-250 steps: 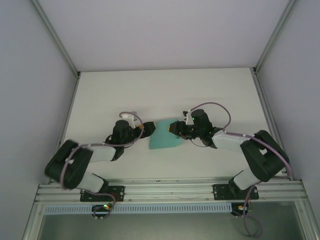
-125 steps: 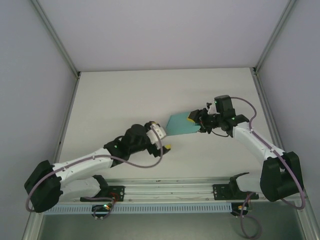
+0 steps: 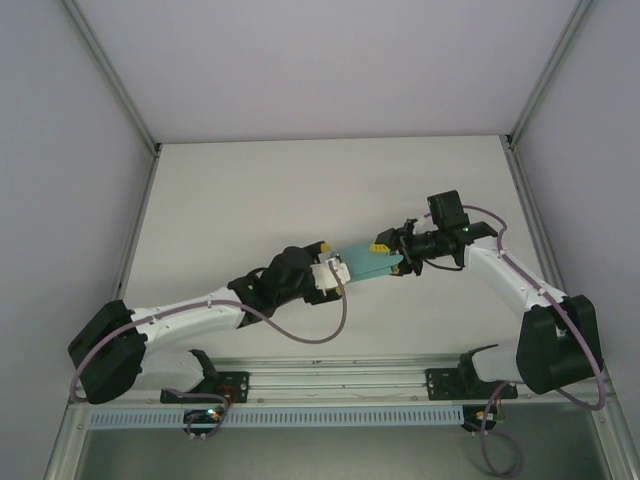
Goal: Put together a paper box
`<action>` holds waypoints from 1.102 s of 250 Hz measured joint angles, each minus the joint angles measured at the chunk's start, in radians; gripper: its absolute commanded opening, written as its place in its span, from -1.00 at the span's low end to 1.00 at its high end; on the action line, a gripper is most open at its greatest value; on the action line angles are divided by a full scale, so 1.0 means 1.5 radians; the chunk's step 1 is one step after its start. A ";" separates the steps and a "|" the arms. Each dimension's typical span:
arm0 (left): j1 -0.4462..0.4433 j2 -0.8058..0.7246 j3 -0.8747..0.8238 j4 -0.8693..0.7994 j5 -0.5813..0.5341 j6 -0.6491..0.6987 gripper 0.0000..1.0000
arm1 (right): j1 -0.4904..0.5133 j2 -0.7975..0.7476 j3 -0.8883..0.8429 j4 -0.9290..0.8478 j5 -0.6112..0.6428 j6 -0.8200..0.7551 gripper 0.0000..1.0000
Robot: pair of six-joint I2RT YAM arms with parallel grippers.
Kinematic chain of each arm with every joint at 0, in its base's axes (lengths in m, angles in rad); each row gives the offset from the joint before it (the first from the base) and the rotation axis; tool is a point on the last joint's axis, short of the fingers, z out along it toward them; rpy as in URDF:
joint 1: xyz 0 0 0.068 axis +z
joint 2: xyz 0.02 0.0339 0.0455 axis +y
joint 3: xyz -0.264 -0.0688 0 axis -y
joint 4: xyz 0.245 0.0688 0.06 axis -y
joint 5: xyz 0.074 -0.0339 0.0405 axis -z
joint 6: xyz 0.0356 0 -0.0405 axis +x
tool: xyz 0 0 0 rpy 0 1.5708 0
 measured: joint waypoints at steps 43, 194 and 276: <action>-0.004 0.000 0.000 -0.009 0.014 0.009 0.06 | -0.002 0.007 0.001 0.010 -0.009 0.003 -0.18; 0.014 -0.049 0.005 -0.051 0.046 0.005 -0.41 | -0.021 -0.048 0.037 -0.043 0.111 -0.184 0.99; 0.103 0.009 0.103 -0.279 0.171 -0.008 -0.37 | -0.023 -0.272 -0.062 0.120 0.264 -0.602 0.99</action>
